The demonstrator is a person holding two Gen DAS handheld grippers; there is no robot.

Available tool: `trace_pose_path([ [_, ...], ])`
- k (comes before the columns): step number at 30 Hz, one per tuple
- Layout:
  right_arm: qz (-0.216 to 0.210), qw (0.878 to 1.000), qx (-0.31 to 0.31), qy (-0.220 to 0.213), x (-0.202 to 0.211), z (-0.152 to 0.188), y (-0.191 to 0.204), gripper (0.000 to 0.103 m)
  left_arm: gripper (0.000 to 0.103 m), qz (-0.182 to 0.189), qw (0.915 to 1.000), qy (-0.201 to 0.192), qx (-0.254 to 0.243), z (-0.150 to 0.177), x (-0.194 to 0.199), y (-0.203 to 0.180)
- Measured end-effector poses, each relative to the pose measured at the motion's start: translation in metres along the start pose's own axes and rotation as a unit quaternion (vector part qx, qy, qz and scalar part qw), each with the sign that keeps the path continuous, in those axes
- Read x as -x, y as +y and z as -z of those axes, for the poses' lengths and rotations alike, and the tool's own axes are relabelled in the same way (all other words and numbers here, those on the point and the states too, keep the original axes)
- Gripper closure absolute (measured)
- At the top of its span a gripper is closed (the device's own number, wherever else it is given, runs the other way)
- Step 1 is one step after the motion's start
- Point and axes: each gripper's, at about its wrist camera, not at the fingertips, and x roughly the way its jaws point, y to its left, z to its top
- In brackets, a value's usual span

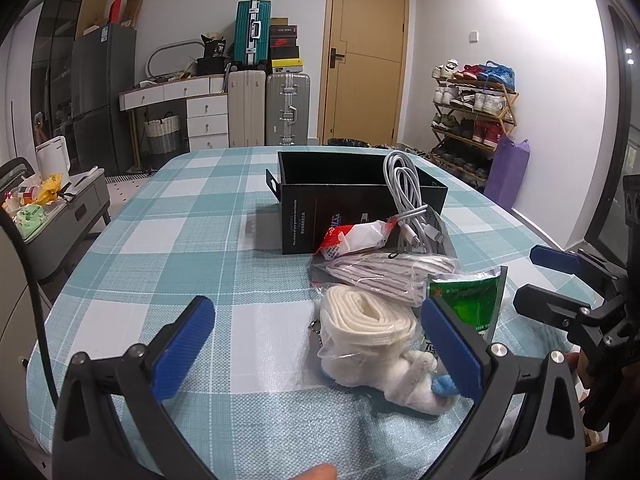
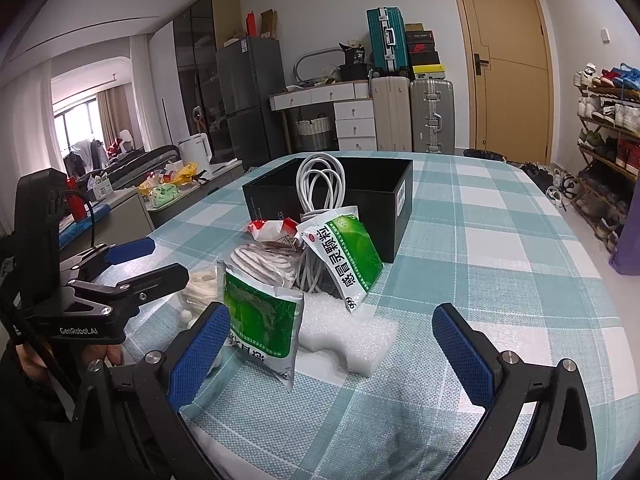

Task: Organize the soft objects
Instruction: 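Move the left tool toward the bagged white rolled cloth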

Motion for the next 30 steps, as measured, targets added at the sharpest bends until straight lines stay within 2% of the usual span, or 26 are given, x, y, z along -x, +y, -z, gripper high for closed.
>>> trace_pose_path([
  [30, 0.003, 1.0, 0.001, 0.002, 0.0011, 0.0002, -0.0013, 0.0, 0.0, 0.001, 1.0, 0.0, 0.0, 0.0001, 0.0, 0.0009],
])
